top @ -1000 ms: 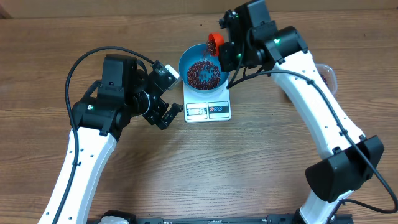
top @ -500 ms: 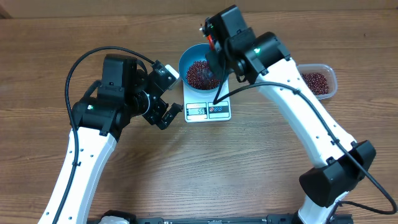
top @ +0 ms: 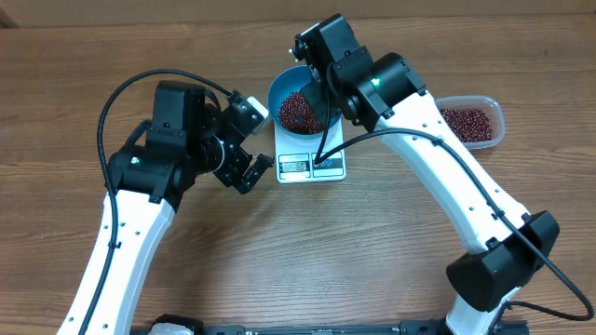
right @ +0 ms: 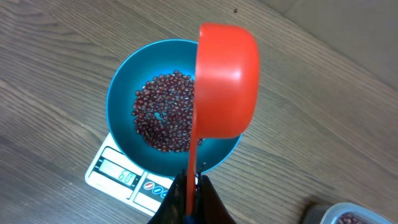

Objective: Scoop item into bowl and weigh 150g on scale
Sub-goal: 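Tilt the scoop with the right gripper to pour beans into the bowl, then move the empty scoop with the right gripper back to the bean tub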

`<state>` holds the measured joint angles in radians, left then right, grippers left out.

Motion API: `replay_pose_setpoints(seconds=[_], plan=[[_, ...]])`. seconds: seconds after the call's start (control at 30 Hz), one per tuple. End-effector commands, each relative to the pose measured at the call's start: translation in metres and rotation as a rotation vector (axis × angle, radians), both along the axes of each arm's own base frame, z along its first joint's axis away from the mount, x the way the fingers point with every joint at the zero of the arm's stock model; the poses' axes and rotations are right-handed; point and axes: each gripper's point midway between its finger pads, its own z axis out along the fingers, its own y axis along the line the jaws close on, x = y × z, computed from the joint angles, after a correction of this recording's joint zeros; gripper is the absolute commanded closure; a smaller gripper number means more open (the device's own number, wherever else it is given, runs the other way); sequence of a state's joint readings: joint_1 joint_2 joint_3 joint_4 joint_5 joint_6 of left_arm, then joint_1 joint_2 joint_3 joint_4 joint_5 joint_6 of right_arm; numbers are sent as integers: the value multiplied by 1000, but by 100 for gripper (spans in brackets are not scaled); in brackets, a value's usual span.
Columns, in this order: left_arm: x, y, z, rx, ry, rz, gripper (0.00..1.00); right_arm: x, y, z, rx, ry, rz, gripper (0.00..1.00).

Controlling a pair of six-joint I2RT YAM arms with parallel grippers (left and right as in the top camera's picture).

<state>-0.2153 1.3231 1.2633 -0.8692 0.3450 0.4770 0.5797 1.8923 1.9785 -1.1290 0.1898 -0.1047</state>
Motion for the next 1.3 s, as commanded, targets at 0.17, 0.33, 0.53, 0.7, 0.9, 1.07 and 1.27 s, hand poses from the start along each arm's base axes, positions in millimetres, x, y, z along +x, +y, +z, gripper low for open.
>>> replay_pose_setpoints(seconds=[0.17,0.33,0.53,0.7,0.9,1.07,1.27], plan=[[0,0,12,-22,-22,4,0,8,-62,51,212,5,-74,96],[0,0,12,-22,-22,4,0,4,-160,52,217,66,-286,96],[0,0,12,-22,-22,4,0,-15,-245,18,165,230,-470,96],[0,0,12,-22,-22,4,0,-18,-279,-20,128,345,-504,96],[0,0,12,-22,-22,4,0,-18,-299,-57,34,433,-554,96],[0,0,12,-22,-22,4,0,-22,-314,-91,-67,521,-585,96],[0,0,12,-22,-22,4,0,-15,-319,-120,-99,569,-564,96]])
